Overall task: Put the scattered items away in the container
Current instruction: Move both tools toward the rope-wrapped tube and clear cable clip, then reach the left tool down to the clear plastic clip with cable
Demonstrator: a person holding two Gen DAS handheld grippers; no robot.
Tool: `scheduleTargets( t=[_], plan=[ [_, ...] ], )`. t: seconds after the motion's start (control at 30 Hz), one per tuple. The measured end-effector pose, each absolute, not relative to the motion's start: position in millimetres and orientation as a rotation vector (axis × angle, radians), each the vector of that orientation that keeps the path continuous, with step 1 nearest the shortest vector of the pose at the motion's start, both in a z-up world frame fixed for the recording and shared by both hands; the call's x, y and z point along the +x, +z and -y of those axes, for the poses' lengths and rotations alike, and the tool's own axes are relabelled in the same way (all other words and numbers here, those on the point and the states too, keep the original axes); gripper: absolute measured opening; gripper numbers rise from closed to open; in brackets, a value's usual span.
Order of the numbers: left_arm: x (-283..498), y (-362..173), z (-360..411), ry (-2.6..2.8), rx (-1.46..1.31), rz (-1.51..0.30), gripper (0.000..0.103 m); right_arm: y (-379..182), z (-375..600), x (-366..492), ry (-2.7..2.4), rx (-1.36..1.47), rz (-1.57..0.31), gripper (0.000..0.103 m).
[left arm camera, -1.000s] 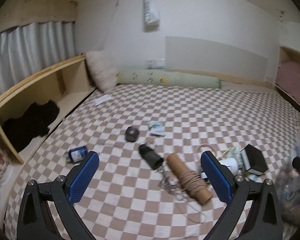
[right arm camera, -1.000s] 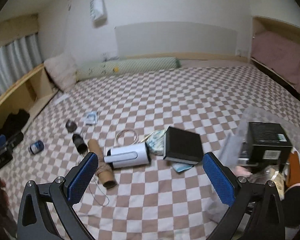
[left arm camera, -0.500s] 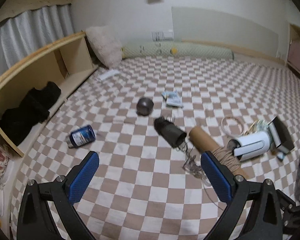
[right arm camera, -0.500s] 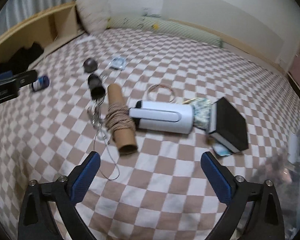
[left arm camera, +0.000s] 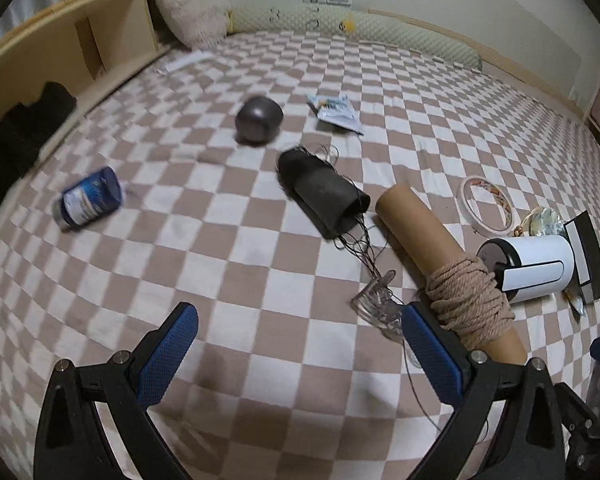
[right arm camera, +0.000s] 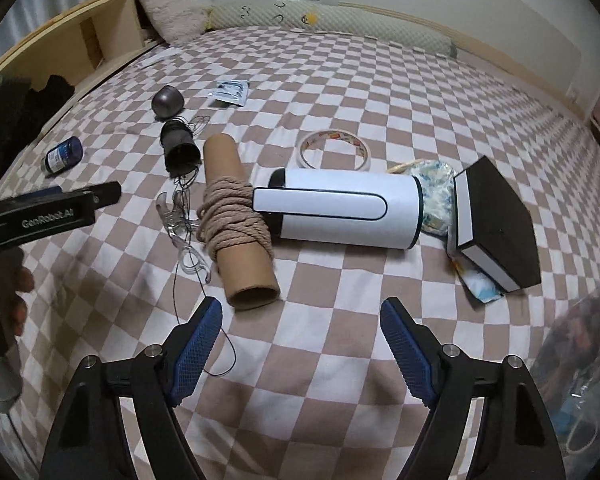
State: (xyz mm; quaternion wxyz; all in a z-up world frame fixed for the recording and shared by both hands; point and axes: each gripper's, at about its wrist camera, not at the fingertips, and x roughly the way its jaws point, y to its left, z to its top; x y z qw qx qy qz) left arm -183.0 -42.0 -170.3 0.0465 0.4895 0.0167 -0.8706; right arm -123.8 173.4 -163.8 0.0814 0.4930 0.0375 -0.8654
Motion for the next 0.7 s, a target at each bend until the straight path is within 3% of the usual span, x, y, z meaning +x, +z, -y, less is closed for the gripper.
scheduleTargets(
  t=[0.3,0.7],
  plan=[
    [-203,-197,13,-2.640,1.597,-0.055,0.102,-176,-177,-134,-2.541,1.521,-0.057,0.082],
    [-215,-225,1,-2.499,1.671,0.118,0.102,-181,-176,-135,-2.507,1.536,-0.055,0.082]
  ],
)
